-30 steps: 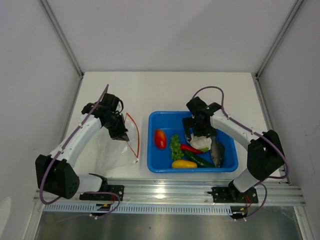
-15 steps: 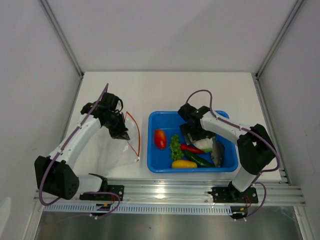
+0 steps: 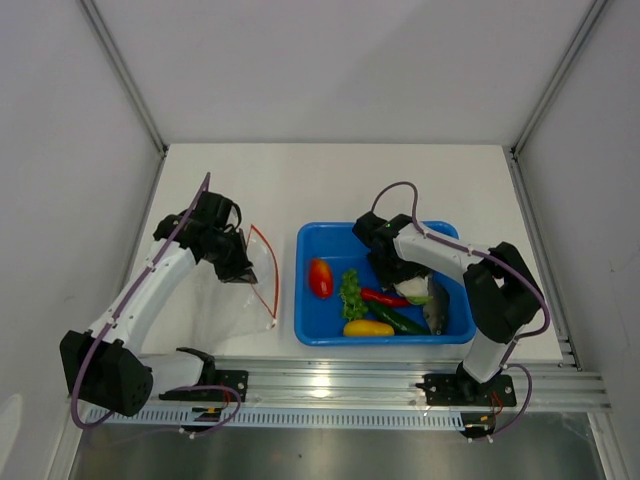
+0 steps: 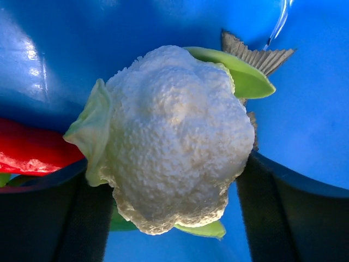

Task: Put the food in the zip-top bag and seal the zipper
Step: Pick up the fake vegetable from the bin.

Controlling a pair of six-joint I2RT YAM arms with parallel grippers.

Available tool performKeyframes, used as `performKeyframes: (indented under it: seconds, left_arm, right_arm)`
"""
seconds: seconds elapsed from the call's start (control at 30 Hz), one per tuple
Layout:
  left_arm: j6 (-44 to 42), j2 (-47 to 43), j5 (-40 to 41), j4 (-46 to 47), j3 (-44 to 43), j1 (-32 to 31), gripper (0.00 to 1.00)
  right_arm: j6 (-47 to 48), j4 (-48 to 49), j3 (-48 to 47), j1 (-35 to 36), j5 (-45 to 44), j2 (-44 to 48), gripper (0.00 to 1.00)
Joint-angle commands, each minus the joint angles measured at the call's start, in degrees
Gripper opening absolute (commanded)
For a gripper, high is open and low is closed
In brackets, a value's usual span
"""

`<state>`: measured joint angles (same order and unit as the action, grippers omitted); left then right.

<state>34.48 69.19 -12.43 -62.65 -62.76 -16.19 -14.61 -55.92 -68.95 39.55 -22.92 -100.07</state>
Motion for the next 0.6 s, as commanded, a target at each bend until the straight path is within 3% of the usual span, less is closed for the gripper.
performKeyframes:
  seconds: [0.0,0.1,0.2,0.33,0.57]
  left_arm:
    - [0.24,-0.99,-0.93,0.60,0.80,-0.51,0.01]
    - [-0.02,-1.16,-0.85,0.51,0.62,-0.51,0.01]
    - [-0.55,-1.25,0.29,-0.27,-0.34,-0.51,0.01]
    - [-1.26,-1.42,0.74,-0.98,-1.40,-0.51,0.00]
    - [-1.96,-2.56,-0.23,-0.98,-0.26,-0.51,0.01]
  right_arm:
    - [-2.26,4.59,0.74,0.62,3.23,0.14,0.66]
    - [-3.23,5.21,2.06,0.62,2.88,1.72,0.50]
    - [-4.46,4.95,2.15,0.62,2.88,2.42,0.18]
    - [-6.04,3.80,1.63,0.62,2.70,4.53,0.03]
    - [-7.01,-0.94,-4.16,0.62,4.98,11.12,0.00]
